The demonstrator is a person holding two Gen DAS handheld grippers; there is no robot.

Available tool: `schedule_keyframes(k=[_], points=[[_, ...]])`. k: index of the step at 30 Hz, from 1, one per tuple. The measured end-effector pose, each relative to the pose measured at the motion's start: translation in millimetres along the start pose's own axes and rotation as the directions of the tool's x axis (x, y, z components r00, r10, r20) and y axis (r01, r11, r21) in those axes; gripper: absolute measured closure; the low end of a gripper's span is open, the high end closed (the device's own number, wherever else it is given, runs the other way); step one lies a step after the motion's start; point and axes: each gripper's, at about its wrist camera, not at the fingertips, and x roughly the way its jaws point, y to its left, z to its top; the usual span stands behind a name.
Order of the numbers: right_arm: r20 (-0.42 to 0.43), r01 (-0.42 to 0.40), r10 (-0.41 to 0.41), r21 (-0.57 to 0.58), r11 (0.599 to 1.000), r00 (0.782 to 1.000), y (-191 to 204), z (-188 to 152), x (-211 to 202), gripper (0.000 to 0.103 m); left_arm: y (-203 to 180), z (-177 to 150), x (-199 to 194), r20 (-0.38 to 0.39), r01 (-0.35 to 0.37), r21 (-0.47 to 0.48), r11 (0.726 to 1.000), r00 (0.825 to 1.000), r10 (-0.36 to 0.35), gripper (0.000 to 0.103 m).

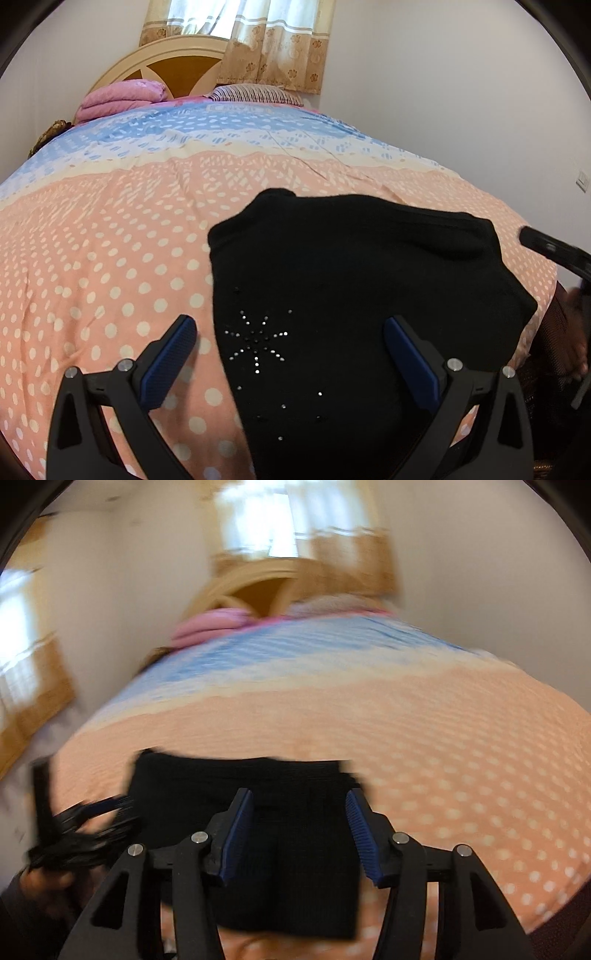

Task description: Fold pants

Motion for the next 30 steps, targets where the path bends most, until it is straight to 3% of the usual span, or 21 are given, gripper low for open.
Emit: schedule_keyframes(k=[1,4,6,9,12,14,20,26,30], points=[[-0.028,-0.049,0.048,-0.036,0.998,0.998,9.9,-6.1,2.8,0.049,1.0,-1.6,0.3,-0.001,0.002,-0.001,1.0,1.0,-0.002,0.0],[-0.179,0.022,-0.037,-0.087,0.996,0.983,13.1,-33.2,37.6,0.048,3.2,-4.6,3.2,-0.009,0.011,-0.01,1.0,1.0,-0.011,0.0],[-0.131,0.03,-0.049,-0.14,0.99,0.99,14.3,-42.8,38.3,0.048,3.3,-6.2,4.6,-0.013,0.017,-0.008,1.0,1.0,-0.017,0.0],[-0.13,0.016,-0.036,-0.153,0.988,0.991,19.5,-39.2,27.0,0.048,4.0,-6.5,0.3,-0.015,0.012,-0.006,1.0,1.0,-0.012,0.0],[-0.088,-0.037,0.032,-0.056,0.998,0.996,0.6,-28.4,10.0,0.046,8.6,-3.4,-12.9,0.013,0.026,-0.009,1.0,1.0,-0.025,0.0],[-0.054,-0.02,0.021,0.008,1.0,0.998,-16.1,-24.3,5.0,0.043,12.6,-1.4,-18.1,0.029,0.026,-0.003,1.0,0.999,-0.026,0.0],[-0.099,-0.028,0.049,0.21,0.977,0.994,-61.5,-21.3,16.7,0.042,30.0,2.6,-4.1,0.005,0.103,-0.08,0.991,0.995,-0.103,0.0],[-0.155,-0.058,0.105,0.283,0.958,0.982,-74.4,-30.2,42.1,0.042,21.3,8.3,9.5,-0.018,0.102,-0.047,0.994,0.995,-0.103,0.0],[-0.136,-0.075,0.119,0.292,0.954,0.984,-74.4,-30.0,46.4,0.042,25.1,13.7,13.8,-0.023,0.13,-0.061,0.99,0.991,-0.131,0.0]])
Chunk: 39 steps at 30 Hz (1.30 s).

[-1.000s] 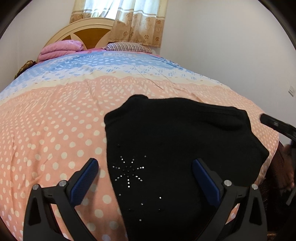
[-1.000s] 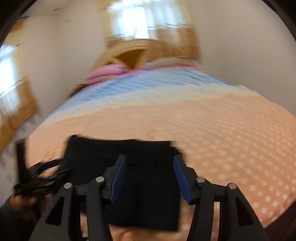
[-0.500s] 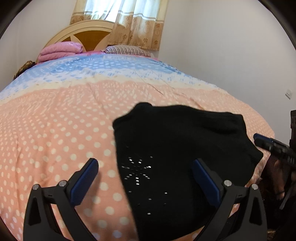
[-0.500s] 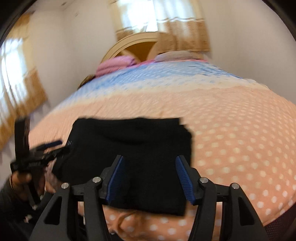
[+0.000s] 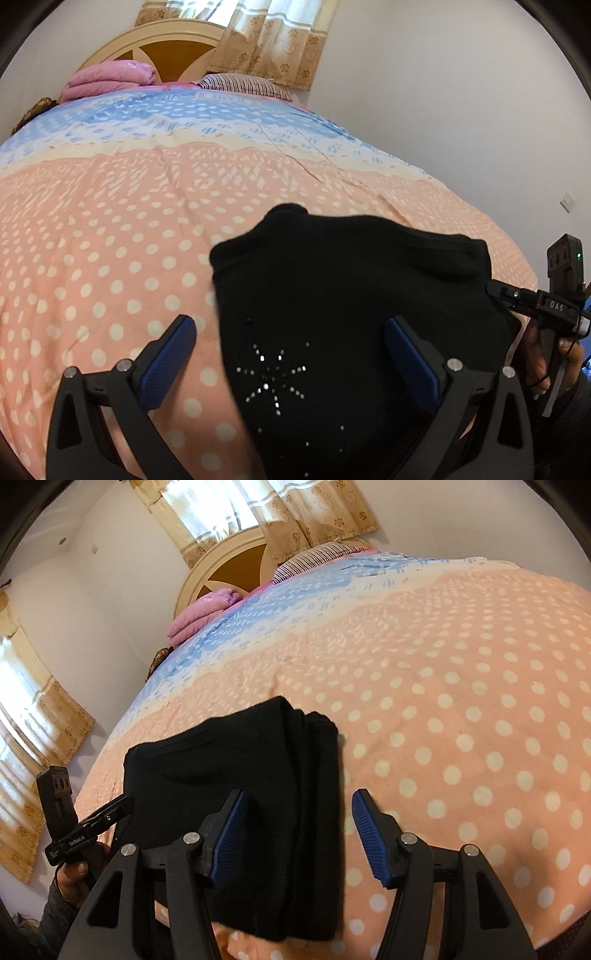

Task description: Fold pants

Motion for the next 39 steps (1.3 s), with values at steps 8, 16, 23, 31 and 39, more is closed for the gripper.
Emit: schedule_keyframes(k=[8,16,23,31,39], points=[[-0.022,-0.038,0.038,-0.001,0.999,0.999,4.6,-0.4,5.6,0.063,-3.4,3.8,1.4,-0.011,0.082,0.001,0.997,0.997,-0.082,0.027],[0.046,-0.065,0.069,-0.085,0.994,0.997,36.4,3.5,-27.5,0.078,9.0,6.2,-14.8,0.031,0.153,-0.071,0.986,0.988,-0.151,0.087],[0.05,-0.089,0.1,-0.197,0.976,0.994,84.1,24.5,-42.8,0.078,12.5,13.7,-48.5,0.123,0.212,-0.085,0.973,0.972,-0.201,0.091],[-0.03,-0.176,0.175,-0.292,0.94,0.984,149.7,62.5,5.9,0.078,57.9,21.9,-100.8,0.213,0.156,-0.118,0.981,0.969,-0.129,0.091],[-0.147,-0.338,0.304,-0.375,0.863,0.941,264.0,76.0,98.4,0.078,146.9,21.9,-163.7,0.273,-0.057,-0.221,0.974,0.955,0.118,0.091]])
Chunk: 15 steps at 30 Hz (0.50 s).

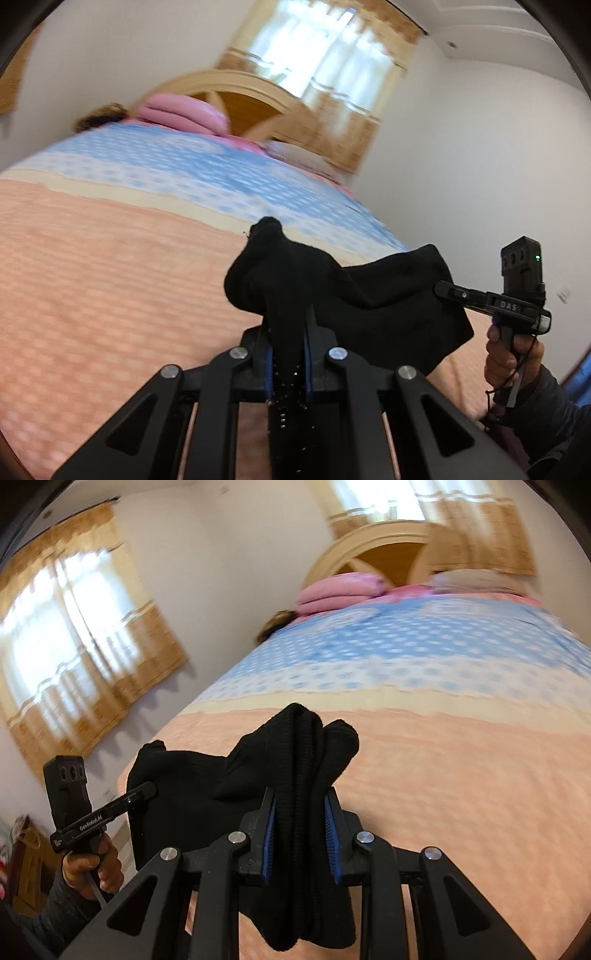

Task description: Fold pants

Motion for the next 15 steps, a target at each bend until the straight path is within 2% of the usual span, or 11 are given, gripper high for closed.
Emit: schedule_keyframes(k=[3,6,8,10,11,12,14,15], points=[[-0.03,-0.037,0.036,-0.033,0.999,0.999,24.2,6.2,45.0,0.078,31.9,3.0,-11.6,0.026,-0.093,-0.01,0.996,0.995,0.094,0.091],[-0.073,-0.037,0.034,-0.033,0.999,0.997,29.9,4.6,88.9,0.078,62.7,-2.6,-6.8,0.01,-0.152,-0.042,0.987,0.988,0.153,0.091],[-0.103,-0.03,0.029,-0.009,1.0,0.994,22.6,0.7,107.4,0.078,77.2,-14.0,5.6,-0.031,-0.184,-0.044,0.982,0.983,0.183,0.09],[-0.133,-0.011,0.013,0.015,1.0,0.991,12.6,-6.5,122.7,0.078,88.7,-30.8,25.9,-0.102,-0.218,-0.036,0.975,0.972,0.213,0.085],[-0.15,0.0,0.006,0.038,0.999,0.989,3.5,-10.5,129.9,0.078,91.1,-37.2,32.0,-0.118,-0.257,-0.023,0.966,0.96,0.253,0.078],[-0.159,0.002,0.008,0.065,0.998,0.987,-3.8,-12.4,133.8,0.077,92.1,-42.1,38.8,-0.125,-0.286,-0.01,0.958,0.951,0.282,0.064],[-0.181,0.005,0.018,0.126,0.992,0.983,-20.6,-16.8,139.7,0.072,95.8,-51.2,41.6,-0.127,-0.323,-0.019,0.946,0.939,0.318,0.045],[-0.185,0.006,0.021,0.142,0.99,0.983,-25.9,-18.5,140.5,0.07,96.3,-54.4,39.2,-0.109,-0.328,-0.028,0.944,0.94,0.323,0.043]])
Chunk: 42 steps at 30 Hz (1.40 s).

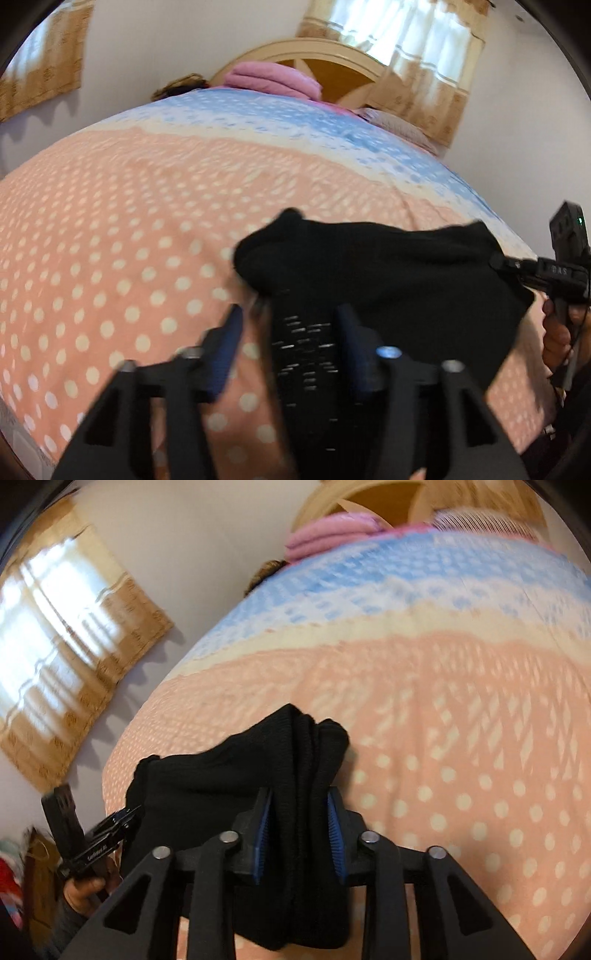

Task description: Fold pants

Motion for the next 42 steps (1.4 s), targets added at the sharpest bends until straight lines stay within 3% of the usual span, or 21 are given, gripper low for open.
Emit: schedule_keyframes(k=[2,6,11,14,20,29,34,36,38,42], points=[[-0.005,-0.008,0.008,0.021,1.0,1.0,-5.8,-1.1,3.8,0.063,0.1,-2.6,-1.0,0.01,-0.004,-0.002,1.0,1.0,0.004,0.043],[0.007,-0.021,0.02,0.048,0.999,1.0,-12.7,-3.8,1.1,0.06,1.3,-7.8,-3.9,0.02,-0.051,0.025,0.998,0.999,0.051,0.031],[0.05,-0.022,0.019,0.057,0.998,0.999,-18.7,-10.9,-13.8,0.054,2.9,-4.1,-13.2,0.019,-0.093,0.031,0.995,0.996,0.092,0.024],[0.078,-0.027,0.021,0.072,0.997,0.997,-25.2,-13.1,-24.0,0.054,1.8,-7.6,-24.6,0.023,-0.117,0.044,0.992,0.993,0.116,0.024],[0.083,0.044,-0.048,0.046,0.998,0.995,-27.5,-21.1,-30.0,0.047,-2.0,-12.1,-30.7,0.003,-0.157,0.057,0.986,0.988,0.157,0.024],[0.136,0.097,-0.101,0.036,0.995,0.985,-24.5,-33.2,-67.8,0.047,-18.7,-14.7,-55.7,0.021,-0.154,0.082,0.985,0.988,0.153,0.024],[0.21,0.137,-0.13,-0.022,0.99,0.969,5.1,-50.4,-107.2,0.045,-35.6,-15.5,-83.0,0.064,-0.152,0.109,0.982,0.987,0.146,0.021],[0.256,0.165,-0.139,-0.081,0.983,0.957,26.1,-63.0,-127.7,0.042,-42.4,-15.4,-98.3,0.095,-0.15,0.115,0.982,0.986,0.14,0.009],[0.292,0.191,-0.146,-0.131,0.973,0.945,44.2,-76.0,-145.8,0.04,-51.0,-16.4,-116.9,0.142,-0.143,0.118,0.983,0.982,0.126,0.003],[0.369,0.24,-0.156,-0.192,0.952,0.916,73.5,-104.4,-179.7,0.037,-65.7,-16.6,-141.3,0.189,-0.131,0.125,0.984,0.976,0.106,0.002]])
